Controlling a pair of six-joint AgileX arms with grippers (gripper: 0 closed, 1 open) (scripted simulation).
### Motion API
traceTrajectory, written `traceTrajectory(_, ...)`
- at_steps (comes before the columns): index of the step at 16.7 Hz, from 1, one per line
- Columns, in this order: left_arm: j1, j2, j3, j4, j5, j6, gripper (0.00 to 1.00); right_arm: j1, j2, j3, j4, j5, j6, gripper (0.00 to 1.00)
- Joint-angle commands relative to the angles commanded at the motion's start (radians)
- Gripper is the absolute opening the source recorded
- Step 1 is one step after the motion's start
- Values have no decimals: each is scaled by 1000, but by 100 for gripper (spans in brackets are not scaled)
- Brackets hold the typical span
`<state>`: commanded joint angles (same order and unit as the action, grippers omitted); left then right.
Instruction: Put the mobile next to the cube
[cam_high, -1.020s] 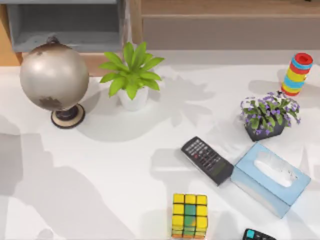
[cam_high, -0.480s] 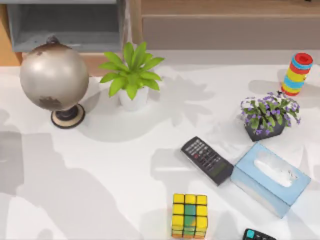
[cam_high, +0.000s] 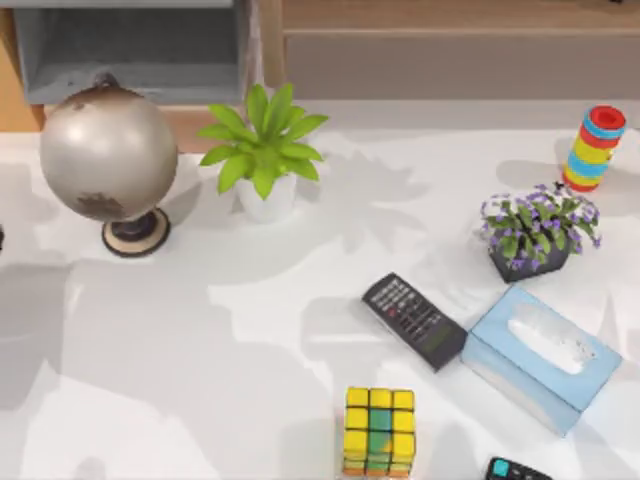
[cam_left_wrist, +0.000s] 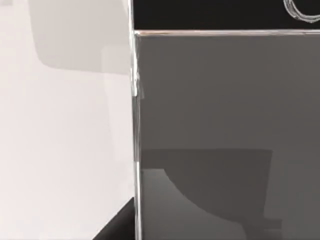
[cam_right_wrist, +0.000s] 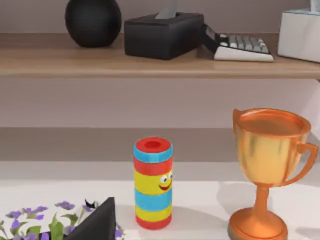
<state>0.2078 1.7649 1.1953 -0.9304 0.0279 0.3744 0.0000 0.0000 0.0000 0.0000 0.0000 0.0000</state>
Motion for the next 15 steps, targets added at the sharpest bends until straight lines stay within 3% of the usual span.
traceTrajectory(6,-195,-36,-50,-102,27,-275,0,0,0,0,0,0,0,100)
traceTrajectory(15,-581,-89,-109,-162,44,-726,0,0,0,0,0,0,0,100)
